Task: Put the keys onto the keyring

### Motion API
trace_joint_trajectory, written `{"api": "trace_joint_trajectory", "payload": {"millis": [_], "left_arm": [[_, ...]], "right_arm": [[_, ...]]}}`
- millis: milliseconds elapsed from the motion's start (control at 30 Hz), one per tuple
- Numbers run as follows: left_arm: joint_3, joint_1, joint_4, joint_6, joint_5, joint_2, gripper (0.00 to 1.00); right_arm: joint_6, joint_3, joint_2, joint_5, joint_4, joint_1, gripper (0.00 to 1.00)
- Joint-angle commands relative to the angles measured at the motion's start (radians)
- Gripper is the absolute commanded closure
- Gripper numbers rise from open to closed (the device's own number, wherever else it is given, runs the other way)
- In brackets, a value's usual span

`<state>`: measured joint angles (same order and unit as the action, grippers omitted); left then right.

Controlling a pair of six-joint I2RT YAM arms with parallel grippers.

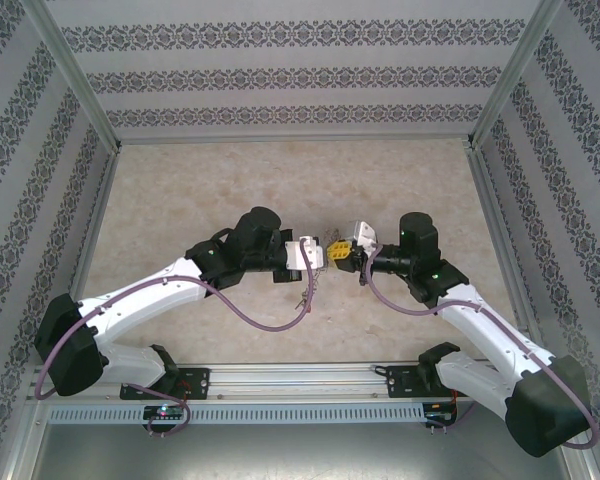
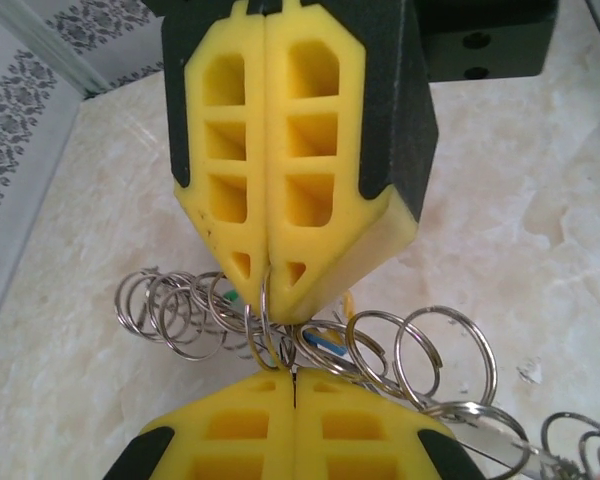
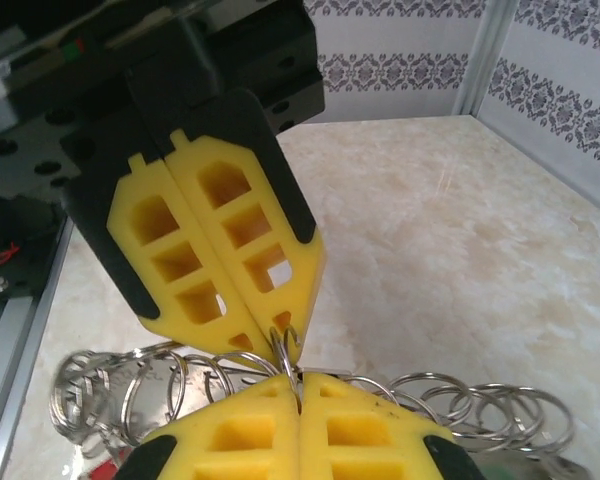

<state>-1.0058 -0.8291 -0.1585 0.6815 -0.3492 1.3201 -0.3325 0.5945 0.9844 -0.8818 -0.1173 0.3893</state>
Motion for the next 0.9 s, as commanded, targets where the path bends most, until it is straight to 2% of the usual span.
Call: {"api": "trace_joint_trajectory", "payload": {"millis": [0,233,467,567,700,767,833,867], "left_arm": [[0.036,-0.019,0.095,-0.060,-0.060,0.007,1.00],[0.065,-0.020,0.235,-0.195,-0.090,0.025,1.00],[0.100,-0.019,0.376,-0.334,-0.013,0.039,1.00],[0.115,-0.019,0.442,-0.427,0.004,0.044,1.00],[0.126,-0.019,0.485,-0.481,0.022,0.040,1.00],[0.132,-0.007,0.502,-0.531,0.029,0.035,0.94],[0.125,0.008,0.490,-0.577,0.008,0.030,0.80],[0.120,0.011,0.478,-0.584,-0.005,0.027,0.78]], "right_arm": [[0.121,0.008,-0.012,0.015,-0.231,-0.008,1.00],[0.272,-0.032,-0.025,0.133,-0.370,0.024,1.00],[0.414,-0.095,-0.034,0.273,-0.530,0.068,1.00],[0.515,-0.107,-0.021,0.272,-0.623,0.066,1.00],[0.542,-0.100,-0.004,0.236,-0.685,0.065,1.00],[0.538,-0.086,0.010,0.201,-0.680,0.066,1.00],[0.538,-0.083,0.023,0.194,-0.686,0.072,1.00],[0.531,-0.081,0.027,0.192,-0.688,0.076,1.00]]}}
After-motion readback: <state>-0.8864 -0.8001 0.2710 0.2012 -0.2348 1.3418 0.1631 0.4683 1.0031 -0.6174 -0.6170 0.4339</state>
